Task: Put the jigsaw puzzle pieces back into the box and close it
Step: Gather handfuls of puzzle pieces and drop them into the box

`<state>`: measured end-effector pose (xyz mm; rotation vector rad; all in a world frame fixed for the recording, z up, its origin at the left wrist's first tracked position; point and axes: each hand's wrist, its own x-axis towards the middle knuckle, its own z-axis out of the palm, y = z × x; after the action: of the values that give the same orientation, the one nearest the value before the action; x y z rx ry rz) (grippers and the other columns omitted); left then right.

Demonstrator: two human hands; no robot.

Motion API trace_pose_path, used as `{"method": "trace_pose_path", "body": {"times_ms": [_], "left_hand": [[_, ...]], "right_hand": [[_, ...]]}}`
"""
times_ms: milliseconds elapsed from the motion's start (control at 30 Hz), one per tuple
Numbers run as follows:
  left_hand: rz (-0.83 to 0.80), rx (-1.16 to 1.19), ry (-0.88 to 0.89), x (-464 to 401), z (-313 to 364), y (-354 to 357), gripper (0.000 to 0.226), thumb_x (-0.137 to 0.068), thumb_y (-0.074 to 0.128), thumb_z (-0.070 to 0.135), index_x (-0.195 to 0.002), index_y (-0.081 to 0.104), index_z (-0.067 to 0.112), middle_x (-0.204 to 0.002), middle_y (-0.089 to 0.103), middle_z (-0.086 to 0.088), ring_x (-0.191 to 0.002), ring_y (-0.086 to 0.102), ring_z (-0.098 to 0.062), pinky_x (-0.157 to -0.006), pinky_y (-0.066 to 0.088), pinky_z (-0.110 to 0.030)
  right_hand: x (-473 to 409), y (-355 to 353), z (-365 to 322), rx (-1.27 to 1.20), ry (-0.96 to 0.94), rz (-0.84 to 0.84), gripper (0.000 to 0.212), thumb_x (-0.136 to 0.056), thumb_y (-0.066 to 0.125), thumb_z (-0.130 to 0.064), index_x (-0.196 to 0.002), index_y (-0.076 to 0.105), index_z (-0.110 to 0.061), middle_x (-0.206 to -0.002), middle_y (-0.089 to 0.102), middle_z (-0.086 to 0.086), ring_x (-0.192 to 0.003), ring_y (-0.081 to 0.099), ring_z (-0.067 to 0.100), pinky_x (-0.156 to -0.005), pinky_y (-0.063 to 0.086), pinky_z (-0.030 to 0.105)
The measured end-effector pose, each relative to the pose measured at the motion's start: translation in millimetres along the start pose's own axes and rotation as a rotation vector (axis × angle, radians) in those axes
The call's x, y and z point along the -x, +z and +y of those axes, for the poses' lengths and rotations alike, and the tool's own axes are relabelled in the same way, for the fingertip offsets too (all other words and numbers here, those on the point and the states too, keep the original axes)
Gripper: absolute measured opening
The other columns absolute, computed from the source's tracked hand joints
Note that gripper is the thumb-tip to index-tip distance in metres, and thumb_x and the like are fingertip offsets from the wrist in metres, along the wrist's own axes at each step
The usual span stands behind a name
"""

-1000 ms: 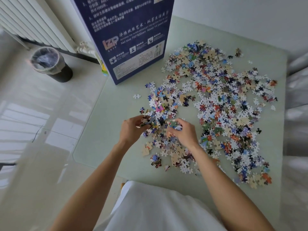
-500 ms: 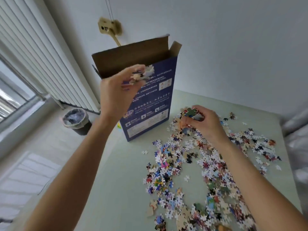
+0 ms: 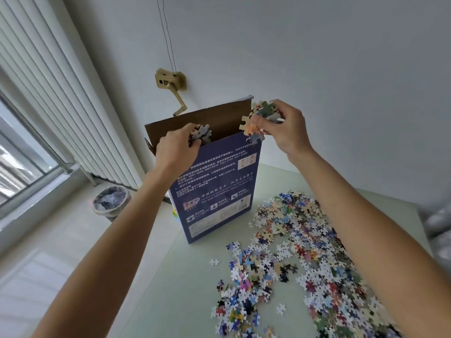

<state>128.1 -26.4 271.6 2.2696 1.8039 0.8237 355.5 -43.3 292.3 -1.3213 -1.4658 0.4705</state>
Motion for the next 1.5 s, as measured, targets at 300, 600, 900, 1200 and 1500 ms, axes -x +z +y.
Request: {"method": "trace_pose_path", "body": {"times_ms": [300, 600, 900, 1200, 1500], "left_hand": [[-0.039, -0.025, 0.033, -2, -5, 0, 0.041, -0.091, 0.05, 0.048, -0.124, 0.051, 0.024, -0.111, 0.065, -0.002, -0.091, 0.062, -0.023, -0.073, 0.053, -0.033], [0.06, 0.043, 0.151, 6, -10, 4, 0.019, -0.09, 0.059, 0.03, -0.106, 0.067, 0.022, -0.098, 0.07, 0.001, -0.081, 0.063, -0.013, -0.067, 0.049, -0.022], [0.114, -0.011, 0.193, 8, -9, 4, 0.017, -0.091, 0.058, 0.028, -0.105, 0.067, 0.022, -0.096, 0.07, 0.003, -0.079, 0.064, -0.014, -0.065, 0.052, -0.028], [0.165, -0.086, 0.239, 23, -7, 10, 0.022, -0.094, 0.052, 0.023, -0.113, 0.063, 0.022, -0.103, 0.068, 0.001, -0.087, 0.064, -0.02, -0.066, 0.052, -0.032], [0.366, -0.203, 0.448, 60, 3, 19, 0.021, -0.09, 0.058, 0.023, -0.108, 0.066, 0.015, -0.107, 0.067, -0.003, -0.104, 0.058, -0.024, -0.082, 0.05, -0.035]], "right_hand": [[-37, 52, -3, 0.247, -0.388, -0.285, 0.028, -0.076, 0.075, -0.021, -0.1, 0.069, -0.01, -0.095, 0.07, 0.001, -0.085, 0.059, 0.002, -0.073, 0.039, 0.002], [-47, 69, -5, 0.556, -0.33, -0.578, 0.027, -0.085, 0.063, -0.04, -0.097, 0.069, -0.017, -0.091, 0.07, 0.002, -0.083, 0.061, 0.016, -0.074, 0.05, 0.036], [-31, 74, -6, 0.483, -0.378, -0.382, 0.017, -0.088, 0.062, -0.025, -0.1, 0.069, -0.014, -0.095, 0.07, 0.003, -0.083, 0.063, 0.014, -0.076, 0.053, 0.033], [4, 70, 2, 0.507, -0.486, -0.259, 0.021, -0.094, 0.053, -0.02, -0.104, 0.068, -0.01, -0.104, 0.068, 0.006, -0.096, 0.061, 0.018, -0.076, 0.049, 0.025], [89, 35, 31, 0.422, -0.346, -0.125, 0.022, -0.092, 0.056, -0.017, -0.11, 0.064, -0.008, -0.11, 0.065, 0.007, -0.103, 0.058, 0.017, -0.085, 0.036, 0.007]]}}
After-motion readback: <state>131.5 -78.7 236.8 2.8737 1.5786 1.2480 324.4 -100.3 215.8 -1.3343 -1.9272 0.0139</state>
